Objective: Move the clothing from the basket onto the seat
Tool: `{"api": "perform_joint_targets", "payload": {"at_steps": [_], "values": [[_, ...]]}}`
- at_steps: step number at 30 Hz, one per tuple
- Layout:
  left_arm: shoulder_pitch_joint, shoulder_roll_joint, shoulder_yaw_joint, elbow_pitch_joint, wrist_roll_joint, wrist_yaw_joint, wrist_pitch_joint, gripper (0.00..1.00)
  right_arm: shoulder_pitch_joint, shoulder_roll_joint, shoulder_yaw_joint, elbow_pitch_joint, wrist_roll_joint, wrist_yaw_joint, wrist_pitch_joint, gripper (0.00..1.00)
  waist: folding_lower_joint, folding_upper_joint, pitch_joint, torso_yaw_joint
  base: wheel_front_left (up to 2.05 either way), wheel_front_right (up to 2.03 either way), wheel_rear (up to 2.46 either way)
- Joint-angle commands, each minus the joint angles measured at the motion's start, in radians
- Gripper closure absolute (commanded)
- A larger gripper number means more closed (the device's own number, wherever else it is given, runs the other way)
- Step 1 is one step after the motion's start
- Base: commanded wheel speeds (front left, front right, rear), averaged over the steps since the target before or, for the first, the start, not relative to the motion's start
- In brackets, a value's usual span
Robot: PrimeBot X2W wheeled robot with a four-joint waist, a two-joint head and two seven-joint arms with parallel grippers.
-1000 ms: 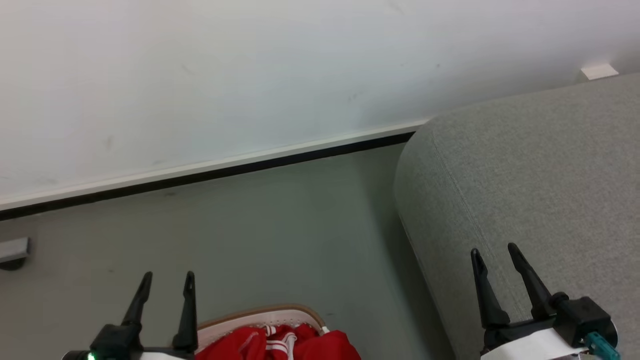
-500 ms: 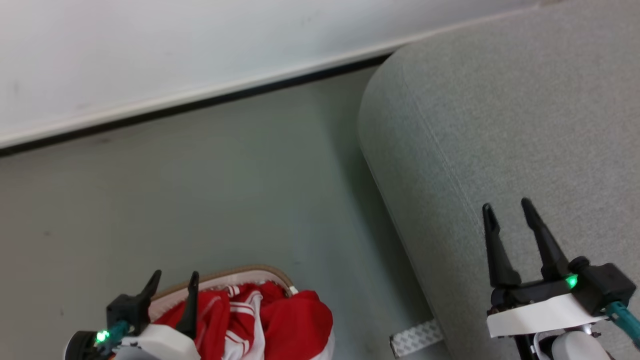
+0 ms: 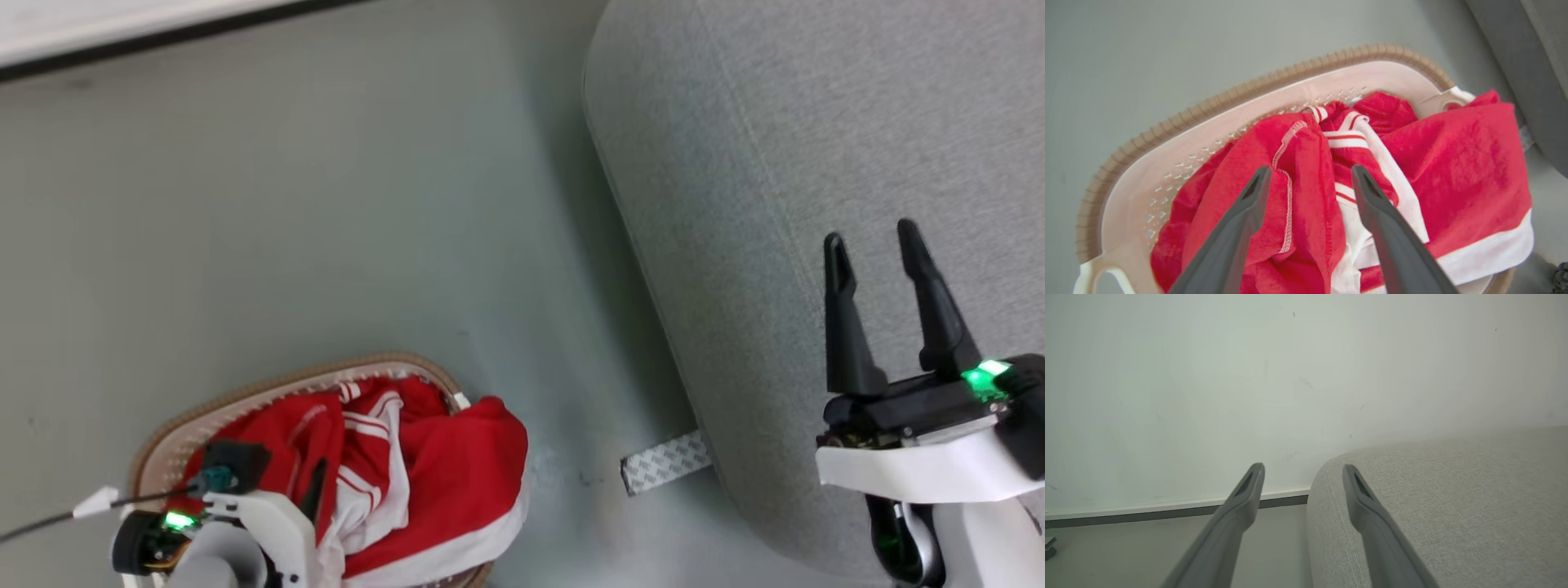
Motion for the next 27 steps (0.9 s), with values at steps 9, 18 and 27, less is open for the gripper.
{"api": "perform_joint_targets", "payload": {"at_steps": [9, 18, 27], "values": [[-0.155, 0.066, -0.089, 0.168, -0.026, -0.006, 0.063, 0.0, -0.053, -0.001, -0.015, -0.121, 0.088, -0.002, -0.002, 0.0, -0.0003, 0.0, 0.183, -0.026, 0.0, 0.0, 0.0], [-0.268, 0.105, -0.156, 0.258, -0.074, -0.006, 0.127, 0.0, -0.067, -0.001, -0.017, -0.161, 0.131, -0.002, -0.002, 0.0, -0.0003, 0.0, 0.287, -0.065, 0.0, 0.0, 0.0], [-0.284, 0.079, -0.23, 0.292, -0.117, -0.006, 0.115, 1.0, -0.083, -0.001, -0.016, -0.147, 0.152, -0.002, -0.002, 0.0, -0.0003, 0.0, 0.272, -0.054, 0.0, 0.0, 0.0]]}}
